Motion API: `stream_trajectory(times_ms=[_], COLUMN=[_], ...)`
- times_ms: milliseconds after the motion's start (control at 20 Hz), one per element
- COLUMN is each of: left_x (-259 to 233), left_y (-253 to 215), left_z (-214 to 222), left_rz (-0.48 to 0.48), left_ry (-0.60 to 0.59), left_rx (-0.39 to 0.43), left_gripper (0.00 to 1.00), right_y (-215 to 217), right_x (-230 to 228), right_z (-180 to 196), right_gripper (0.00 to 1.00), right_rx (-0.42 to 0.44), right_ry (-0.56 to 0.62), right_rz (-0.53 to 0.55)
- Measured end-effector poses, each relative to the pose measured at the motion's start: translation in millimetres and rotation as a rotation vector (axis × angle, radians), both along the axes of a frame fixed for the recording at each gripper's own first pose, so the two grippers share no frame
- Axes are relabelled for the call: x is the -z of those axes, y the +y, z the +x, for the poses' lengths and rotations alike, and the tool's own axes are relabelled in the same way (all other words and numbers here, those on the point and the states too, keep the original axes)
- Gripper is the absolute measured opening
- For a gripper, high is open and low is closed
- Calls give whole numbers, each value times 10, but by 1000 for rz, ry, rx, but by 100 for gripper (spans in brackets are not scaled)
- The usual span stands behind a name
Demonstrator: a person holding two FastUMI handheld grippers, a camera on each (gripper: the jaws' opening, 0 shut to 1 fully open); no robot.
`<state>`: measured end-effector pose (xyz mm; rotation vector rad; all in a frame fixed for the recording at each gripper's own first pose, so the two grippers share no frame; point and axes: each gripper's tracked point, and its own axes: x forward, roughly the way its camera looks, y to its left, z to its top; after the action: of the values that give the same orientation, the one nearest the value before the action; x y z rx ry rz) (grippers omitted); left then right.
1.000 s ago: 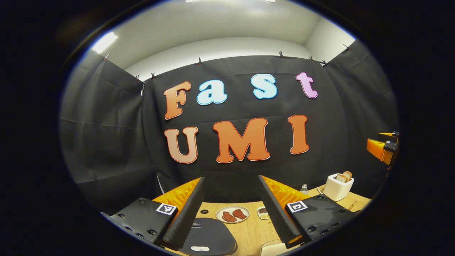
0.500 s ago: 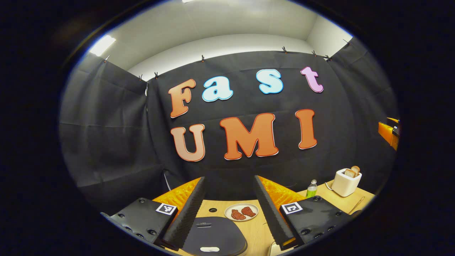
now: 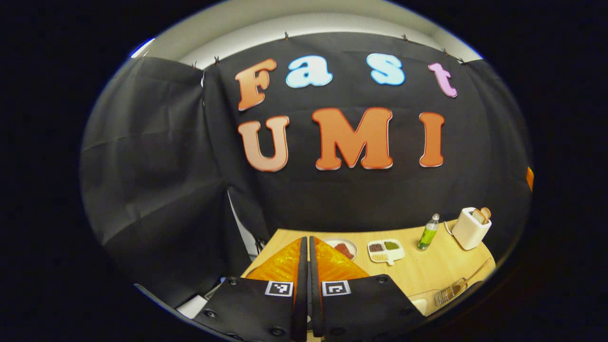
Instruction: Close the left gripper, press the button to open the rice cooker; take a wooden spoon from the chopstick holder with the right hand, scoop a spoonful of rice and pour it into the rice cooker, then put the wooden spoon back into the chopstick holder.
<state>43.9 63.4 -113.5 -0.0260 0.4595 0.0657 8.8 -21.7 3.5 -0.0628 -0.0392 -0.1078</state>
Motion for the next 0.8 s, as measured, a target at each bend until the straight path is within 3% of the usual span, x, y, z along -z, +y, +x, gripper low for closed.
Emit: stream_trajectory(times_ms=[100,350,400,450,500,800], left_x=[205,838,995,1170,1282,1671], left_y=[45,102,134,140,102,220], left_z=[-22,-259,-322,-394,-468,-633], left_rz=[-47,-192,-215,-243,-278,-391], left_ry=[115,434,503,573,633,799], left_rx=[-12,-53,-78,-90,-101,-142], left_gripper=[8,8,3,7,3,7], right_y=[-3,-88,-106,-112,-124,-205], right_x=[48,197,236,268,300,556], right_z=[0,-9,-10,-19,-17,-60], right_gripper=[93,93,93,93,93,93], right_rx=[0,18,22,25,28,49], right_ry=[15,60,69,78,86,146], right_rz=[1,-7,-10,-13,-15,-17])
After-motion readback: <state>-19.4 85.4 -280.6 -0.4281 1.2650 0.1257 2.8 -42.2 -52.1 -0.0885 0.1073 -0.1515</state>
